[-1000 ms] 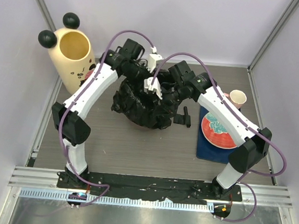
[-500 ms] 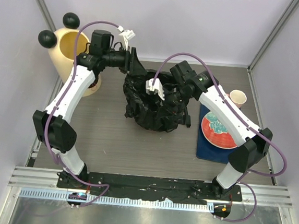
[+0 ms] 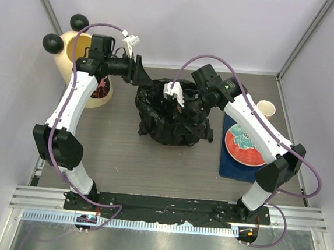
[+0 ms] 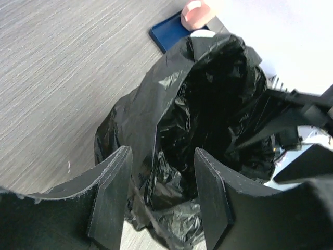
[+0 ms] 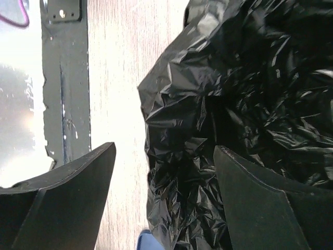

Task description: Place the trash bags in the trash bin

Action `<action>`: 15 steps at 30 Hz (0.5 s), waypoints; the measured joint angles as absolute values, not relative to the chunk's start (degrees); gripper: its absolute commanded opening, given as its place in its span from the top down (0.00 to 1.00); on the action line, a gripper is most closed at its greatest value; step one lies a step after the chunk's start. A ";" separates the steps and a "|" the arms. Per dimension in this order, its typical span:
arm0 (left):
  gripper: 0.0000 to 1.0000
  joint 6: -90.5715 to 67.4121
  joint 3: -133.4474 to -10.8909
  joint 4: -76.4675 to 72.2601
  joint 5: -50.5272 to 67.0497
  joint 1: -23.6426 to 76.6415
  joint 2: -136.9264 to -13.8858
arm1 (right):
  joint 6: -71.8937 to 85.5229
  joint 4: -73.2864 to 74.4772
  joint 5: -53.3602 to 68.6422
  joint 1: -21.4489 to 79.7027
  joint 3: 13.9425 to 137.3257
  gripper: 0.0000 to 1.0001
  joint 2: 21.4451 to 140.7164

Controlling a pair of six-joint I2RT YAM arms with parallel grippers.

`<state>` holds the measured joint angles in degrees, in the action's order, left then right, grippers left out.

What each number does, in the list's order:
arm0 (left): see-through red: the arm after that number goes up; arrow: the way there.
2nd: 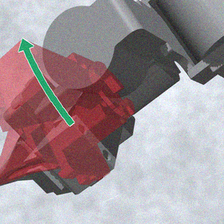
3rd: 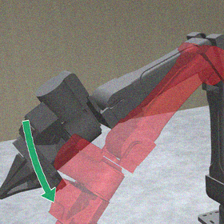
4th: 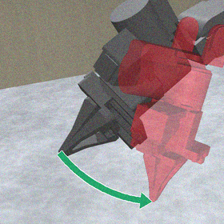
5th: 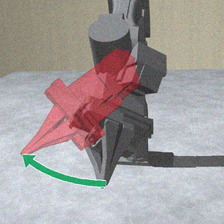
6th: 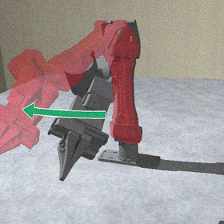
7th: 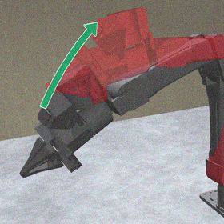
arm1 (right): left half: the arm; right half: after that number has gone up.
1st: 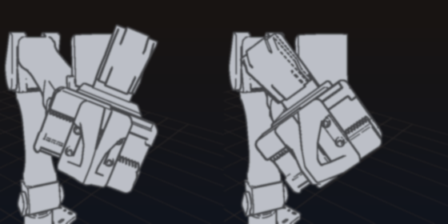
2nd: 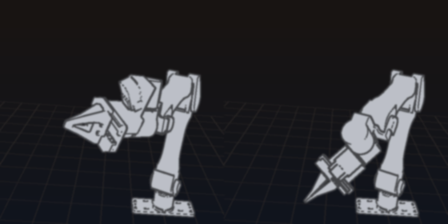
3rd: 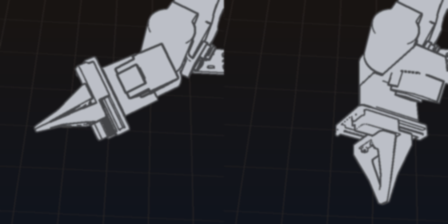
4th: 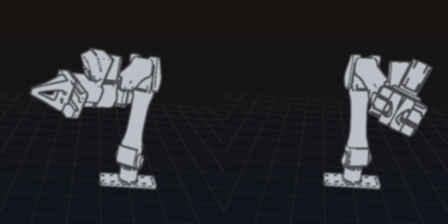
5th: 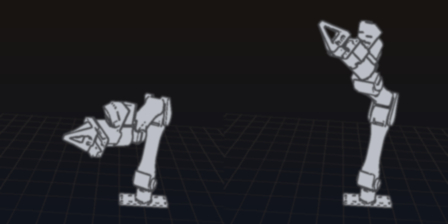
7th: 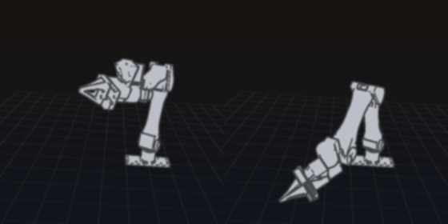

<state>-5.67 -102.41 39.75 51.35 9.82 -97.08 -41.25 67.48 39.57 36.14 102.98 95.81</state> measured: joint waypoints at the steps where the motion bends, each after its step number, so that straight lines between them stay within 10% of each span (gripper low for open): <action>1: 0.42 -4.10 -102.41 40.66 52.25 9.39 -97.08 | -40.29 66.83 39.62 36.03 103.55 0.16 95.66; 8: 0.46 16.32 -103.13 55.61 56.66 5.50 -96.79 | -30.79 59.24 42.30 30.89 105.82 0.18 91.00; 15: 0.63 27.42 -98.67 61.78 57.30 5.56 -94.13 | -17.08 47.44 44.05 15.07 104.42 0.47 85.69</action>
<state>27.42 -98.67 61.78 57.30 5.56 -94.13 -17.08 47.44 44.05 15.07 104.42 85.69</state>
